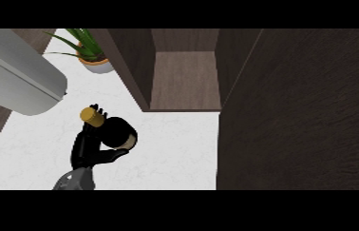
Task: Pick up the wine, place it into the cabinet and close the cabinet
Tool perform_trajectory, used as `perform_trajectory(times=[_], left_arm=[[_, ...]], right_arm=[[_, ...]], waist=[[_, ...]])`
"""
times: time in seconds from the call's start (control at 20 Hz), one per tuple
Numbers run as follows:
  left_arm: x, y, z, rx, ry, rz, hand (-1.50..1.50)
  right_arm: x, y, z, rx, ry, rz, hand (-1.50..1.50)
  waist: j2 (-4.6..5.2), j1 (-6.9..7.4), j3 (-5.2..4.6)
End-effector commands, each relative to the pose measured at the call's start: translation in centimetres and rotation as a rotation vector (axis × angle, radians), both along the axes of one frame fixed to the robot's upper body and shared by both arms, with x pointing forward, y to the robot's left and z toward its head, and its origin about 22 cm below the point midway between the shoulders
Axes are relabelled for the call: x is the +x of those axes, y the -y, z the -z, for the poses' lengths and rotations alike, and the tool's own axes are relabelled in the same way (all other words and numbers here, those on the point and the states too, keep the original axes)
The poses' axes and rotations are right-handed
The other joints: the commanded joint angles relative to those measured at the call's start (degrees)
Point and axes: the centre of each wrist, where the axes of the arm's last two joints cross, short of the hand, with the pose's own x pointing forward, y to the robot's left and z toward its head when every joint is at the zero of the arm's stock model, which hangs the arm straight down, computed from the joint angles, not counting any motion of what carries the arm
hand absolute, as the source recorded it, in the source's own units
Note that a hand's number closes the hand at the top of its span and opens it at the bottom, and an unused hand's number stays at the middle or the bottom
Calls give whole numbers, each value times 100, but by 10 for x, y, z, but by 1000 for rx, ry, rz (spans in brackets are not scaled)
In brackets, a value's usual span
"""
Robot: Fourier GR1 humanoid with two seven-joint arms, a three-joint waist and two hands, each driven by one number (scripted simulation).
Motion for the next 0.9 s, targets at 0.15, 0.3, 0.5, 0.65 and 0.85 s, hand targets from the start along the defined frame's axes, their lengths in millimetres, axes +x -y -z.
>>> perform_trajectory(times=[0.15,0.3,0.5,0.65,0.85], left_arm=[[-2,-4,21,-53,21,2,-150],[0,5,21,-64,7,21,-150],[-13,6,29,-66,24,27,150],[3,-3,17,-83,25,52,150],[-10,11,31,-80,15,70,150]], right_arm=[[4,-4,11,4,15,7,-150],[6,-8,15,9,13,6,-150],[4,0,-8,6,6,9,-150],[14,13,14,4,2,1,-150],[-8,2,7,6,27,3,-150]], waist=[[18,-37,-4],[6,-8,0],[4,1,-1],[1,6,2],[12,-35,-3]])
